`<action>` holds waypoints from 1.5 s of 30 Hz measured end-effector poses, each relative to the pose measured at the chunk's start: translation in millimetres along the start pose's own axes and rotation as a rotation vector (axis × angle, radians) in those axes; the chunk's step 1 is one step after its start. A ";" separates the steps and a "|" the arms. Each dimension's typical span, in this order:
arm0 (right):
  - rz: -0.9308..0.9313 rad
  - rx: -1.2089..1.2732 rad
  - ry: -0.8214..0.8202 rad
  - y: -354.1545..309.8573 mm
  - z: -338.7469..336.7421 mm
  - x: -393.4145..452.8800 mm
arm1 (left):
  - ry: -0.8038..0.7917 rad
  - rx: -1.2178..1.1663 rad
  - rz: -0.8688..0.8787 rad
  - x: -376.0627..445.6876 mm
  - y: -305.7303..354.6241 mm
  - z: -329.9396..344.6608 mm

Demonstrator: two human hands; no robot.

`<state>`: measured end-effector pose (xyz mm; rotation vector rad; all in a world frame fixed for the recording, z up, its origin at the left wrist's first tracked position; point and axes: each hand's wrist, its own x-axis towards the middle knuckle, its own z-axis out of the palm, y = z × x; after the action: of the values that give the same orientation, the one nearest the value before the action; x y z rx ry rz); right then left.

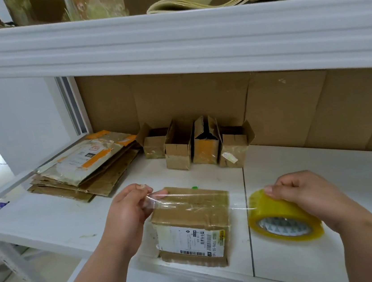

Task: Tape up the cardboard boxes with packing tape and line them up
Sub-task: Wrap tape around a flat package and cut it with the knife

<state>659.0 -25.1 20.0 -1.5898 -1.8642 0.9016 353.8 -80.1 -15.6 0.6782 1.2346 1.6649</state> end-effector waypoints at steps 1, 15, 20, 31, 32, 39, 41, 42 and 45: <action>0.011 0.003 0.000 -1.0 -0.2 -0.1 | 0.002 0.011 -0.001 -0.5 0.6 0.2; -0.008 0.202 0.098 -8.0 -16.3 -4.5 | -0.026 0.370 0.171 -3.9 -3.3 4.6; 0.047 0.142 0.053 -4.6 -6.1 3.0 | 0.016 0.265 0.090 0.7 -6.9 -3.1; 0.124 -0.123 0.021 1.3 12.5 27.6 | 0.066 0.060 0.002 2.5 -10.4 1.1; 0.130 -0.170 0.013 1.9 14.8 29.1 | 0.091 0.079 -0.002 3.9 -13.2 0.2; 0.157 -0.325 -0.005 3.0 28.5 28.8 | 0.099 0.148 -0.138 5.4 -33.6 -5.5; 0.164 -0.335 -0.017 4.3 33.9 28.4 | 0.076 0.168 -0.192 6.3 -37.6 -6.8; 0.161 -0.347 -0.023 4.7 37.1 28.0 | 0.064 0.187 -0.217 6.2 -40.7 -7.6; 0.136 -0.374 -0.018 4.7 45.3 27.3 | 0.016 0.233 -0.256 2.2 -54.3 -10.7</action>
<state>623.1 -4.6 -13.4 -1.9540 -2.0463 0.6482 362.9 -79.0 -70.2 0.6167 1.4759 1.3320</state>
